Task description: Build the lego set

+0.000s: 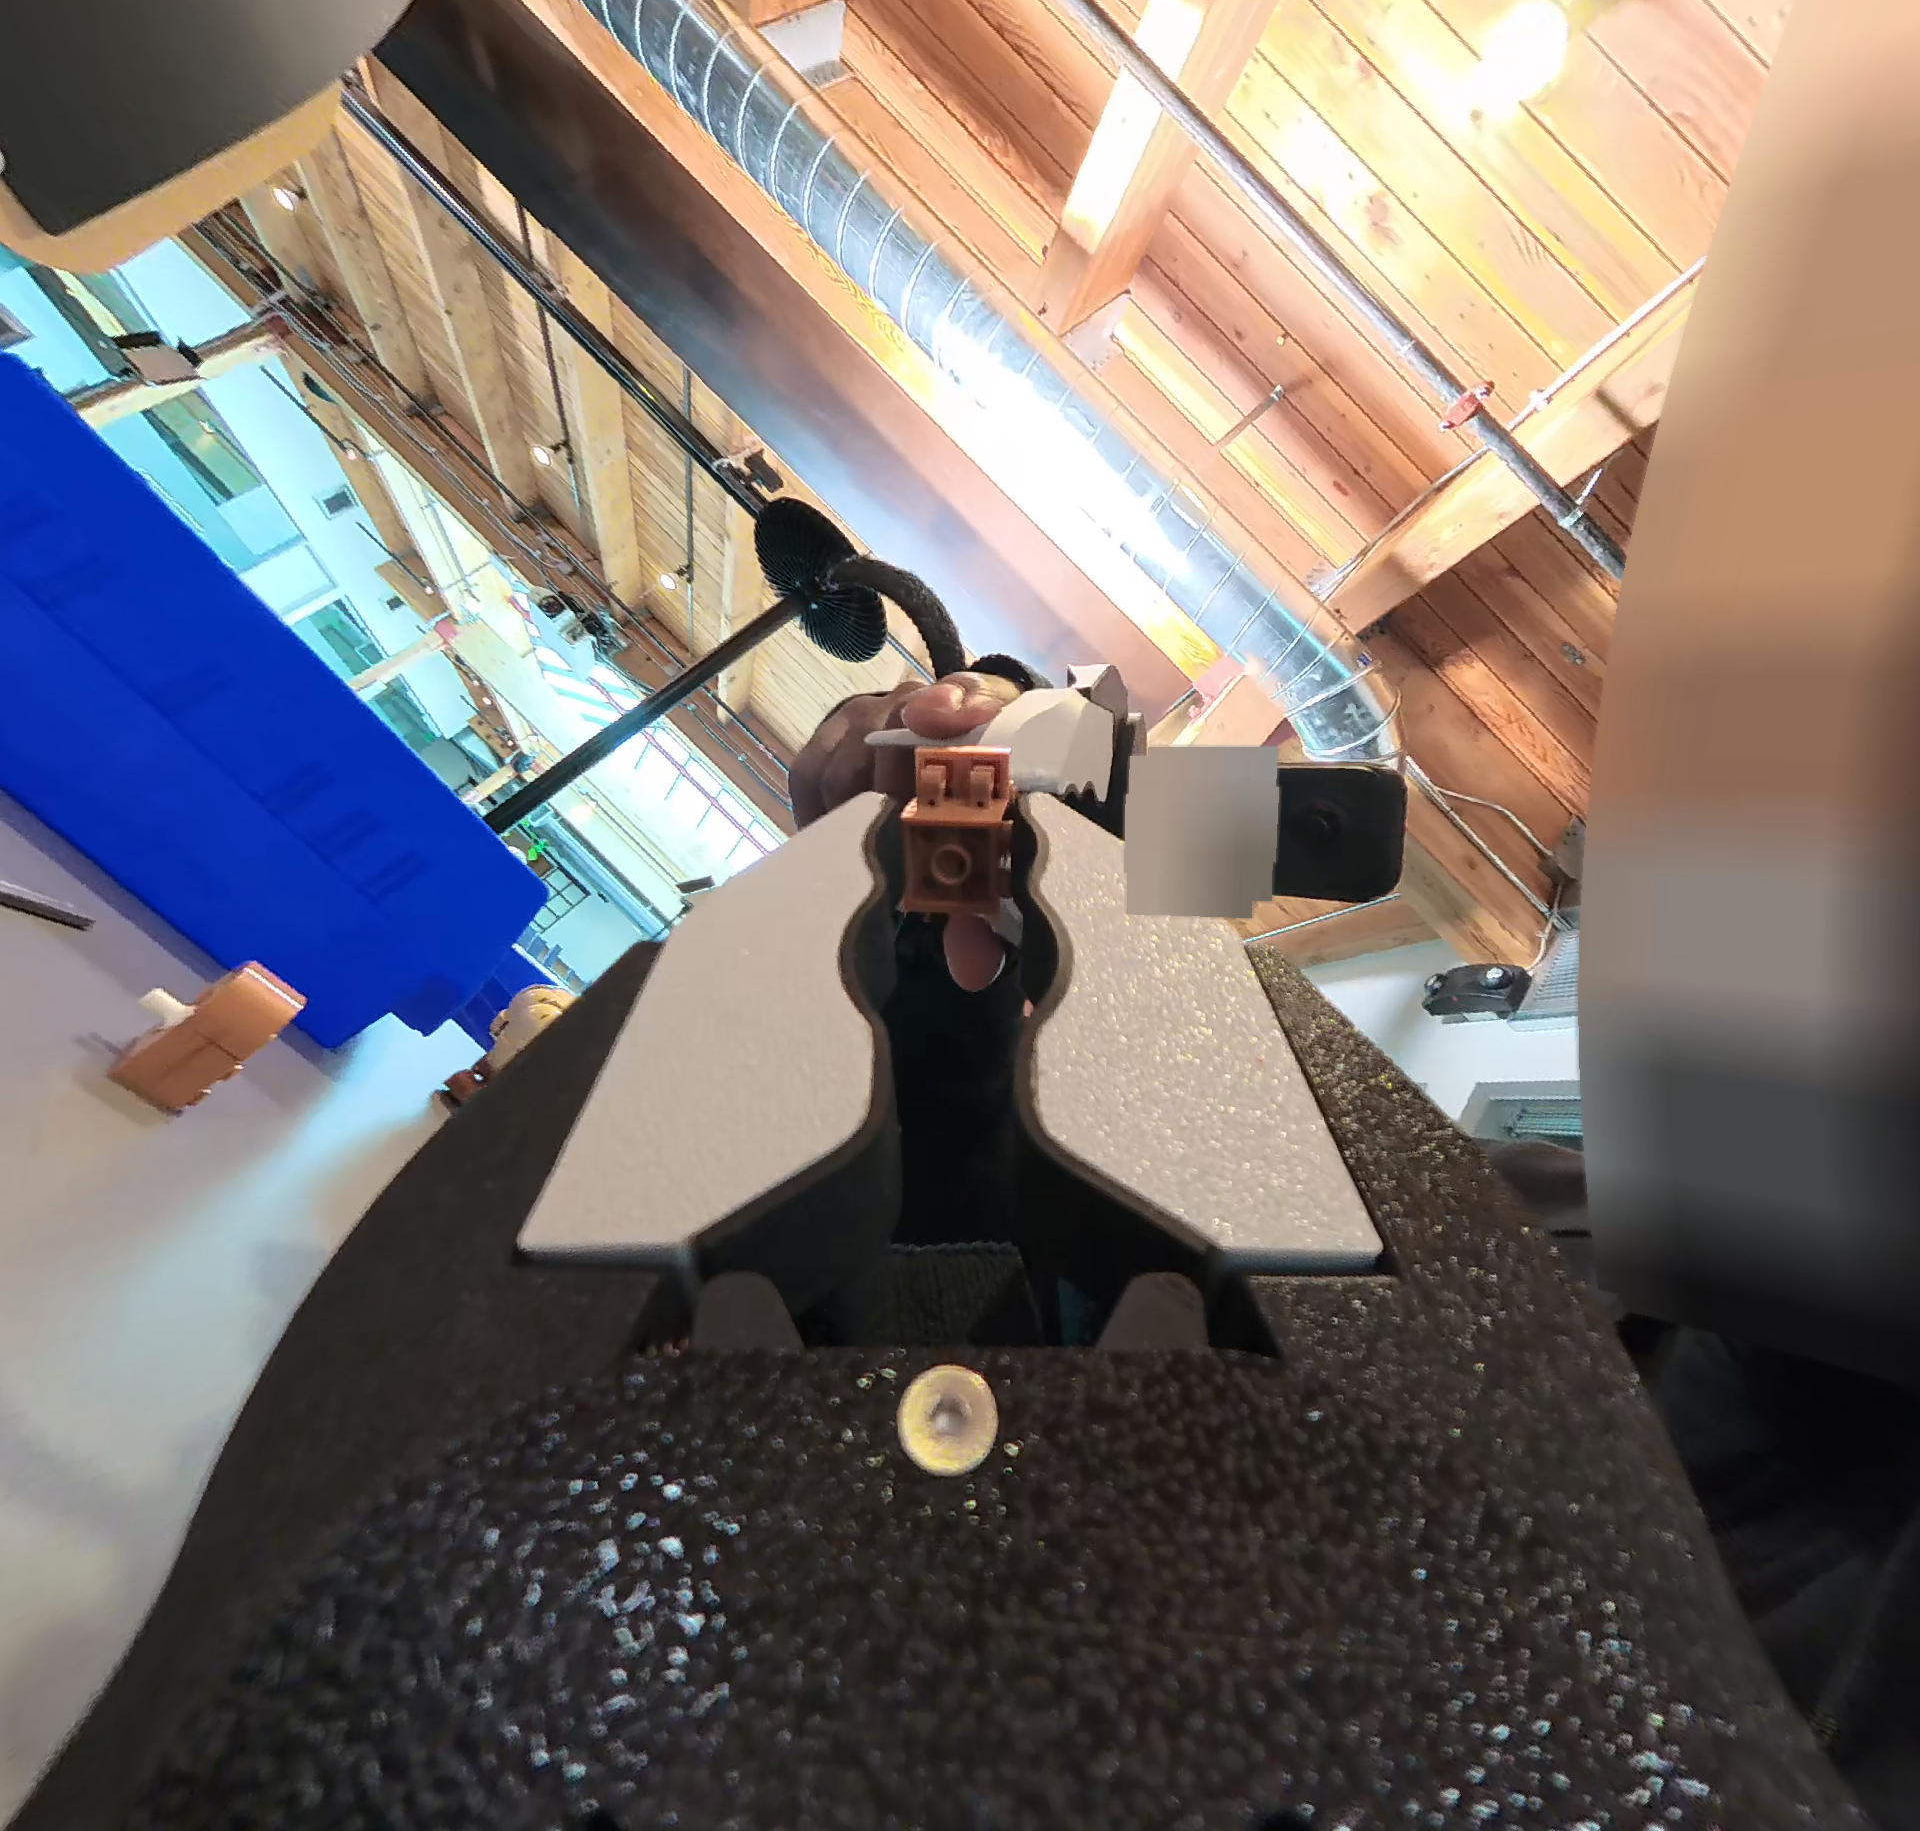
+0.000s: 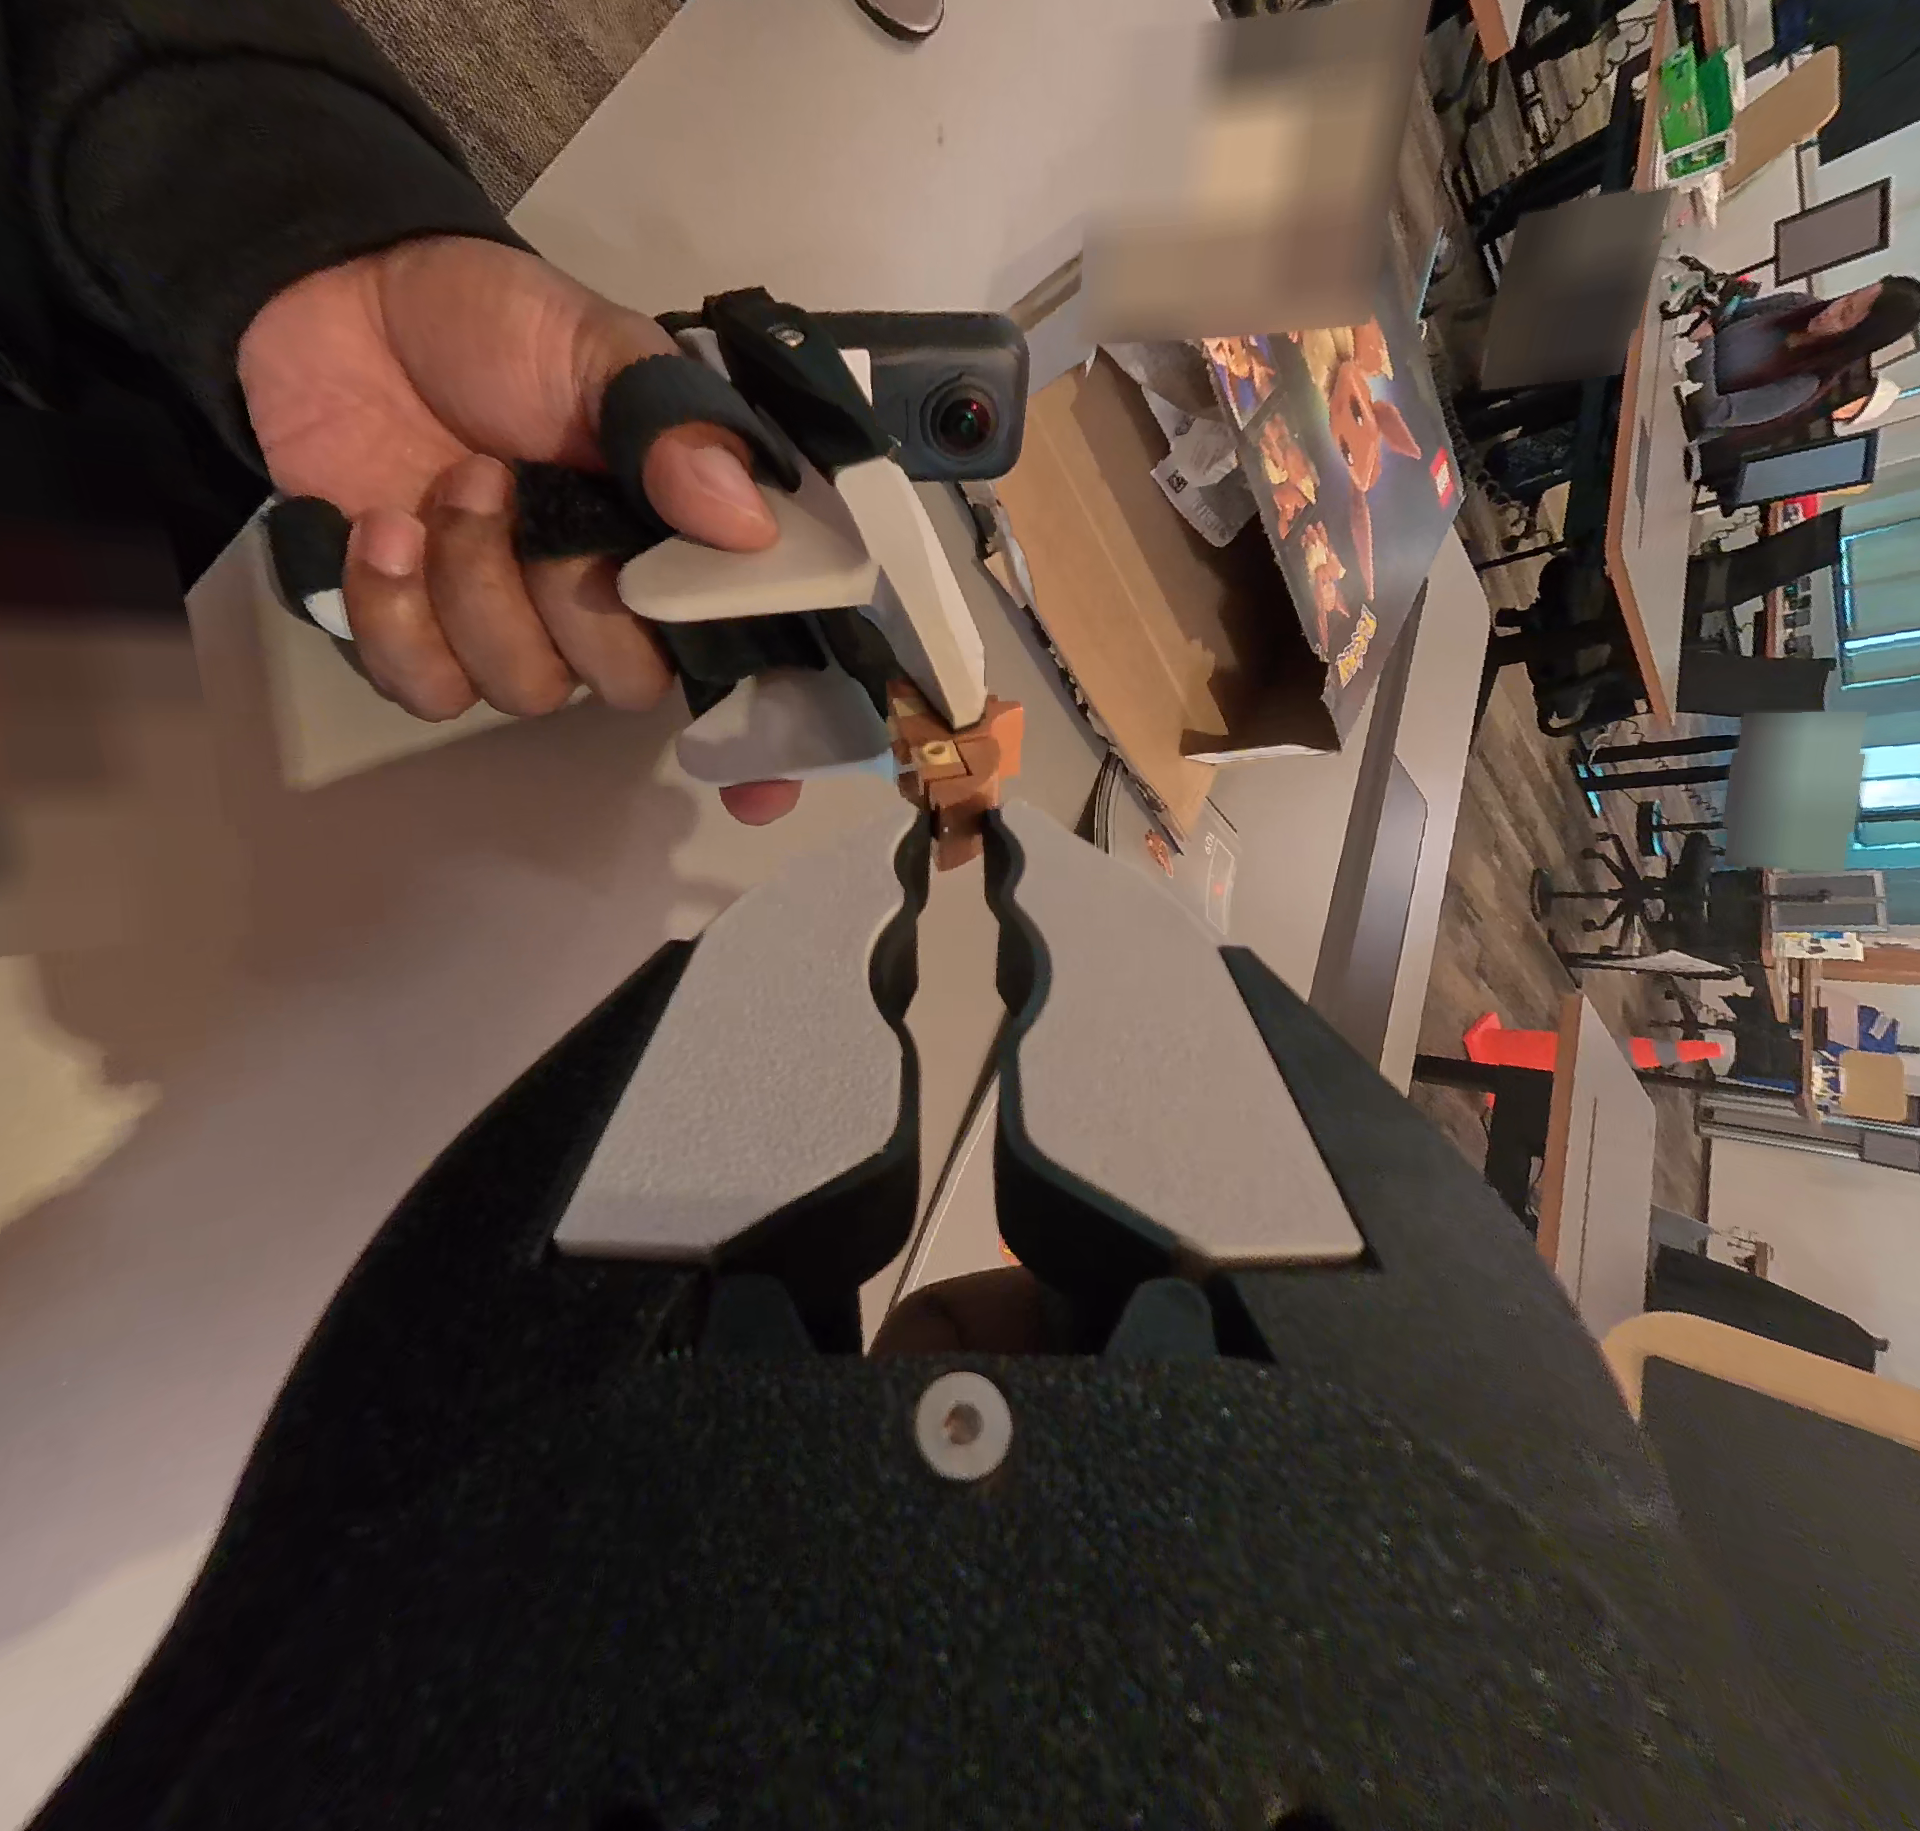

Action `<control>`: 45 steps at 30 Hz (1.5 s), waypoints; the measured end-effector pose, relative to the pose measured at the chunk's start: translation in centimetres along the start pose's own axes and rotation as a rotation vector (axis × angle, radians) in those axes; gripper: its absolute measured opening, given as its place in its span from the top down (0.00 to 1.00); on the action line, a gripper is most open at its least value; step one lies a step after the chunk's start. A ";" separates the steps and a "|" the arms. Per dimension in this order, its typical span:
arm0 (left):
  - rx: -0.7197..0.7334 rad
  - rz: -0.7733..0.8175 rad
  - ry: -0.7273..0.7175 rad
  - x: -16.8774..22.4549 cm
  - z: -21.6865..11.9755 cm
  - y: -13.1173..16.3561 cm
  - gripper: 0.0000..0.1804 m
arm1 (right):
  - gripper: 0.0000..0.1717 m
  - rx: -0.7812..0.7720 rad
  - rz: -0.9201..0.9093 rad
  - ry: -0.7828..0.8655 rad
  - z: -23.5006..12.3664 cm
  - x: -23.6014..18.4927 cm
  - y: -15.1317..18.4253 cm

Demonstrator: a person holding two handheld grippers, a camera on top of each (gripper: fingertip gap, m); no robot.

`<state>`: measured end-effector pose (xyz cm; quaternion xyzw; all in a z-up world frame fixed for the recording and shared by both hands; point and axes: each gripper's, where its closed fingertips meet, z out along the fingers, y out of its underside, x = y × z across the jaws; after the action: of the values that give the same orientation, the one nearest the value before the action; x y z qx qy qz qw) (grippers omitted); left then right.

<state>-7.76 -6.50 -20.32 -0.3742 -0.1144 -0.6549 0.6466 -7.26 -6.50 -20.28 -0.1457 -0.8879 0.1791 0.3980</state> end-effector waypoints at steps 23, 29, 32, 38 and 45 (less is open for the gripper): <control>-0.022 0.003 -0.026 -0.4 0.0 -0.2 0.90 | 0.95 -0.031 0.024 0.109 0.3 0.6 0.3; -0.033 0.041 -0.045 -0.3 0.0 -0.2 0.89 | 0.95 -0.030 0.016 0.117 0.3 0.7 0.2; -0.048 0.063 -0.050 -0.2 0.1 -0.1 0.89 | 0.95 -0.023 0.016 0.113 0.2 0.6 0.0; -0.063 0.071 -0.059 -0.3 0.1 0.1 0.89 | 0.95 -0.026 0.015 0.108 0.2 0.5 0.1; -0.050 0.074 -0.072 -0.4 0.0 0.1 0.90 | 0.95 -0.036 -0.001 0.100 0.4 0.6 0.2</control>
<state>-7.75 -6.20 -20.64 -0.4174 -0.1073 -0.6195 0.6561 -7.88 -6.19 -20.23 -0.1610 -0.8700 0.1553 0.4394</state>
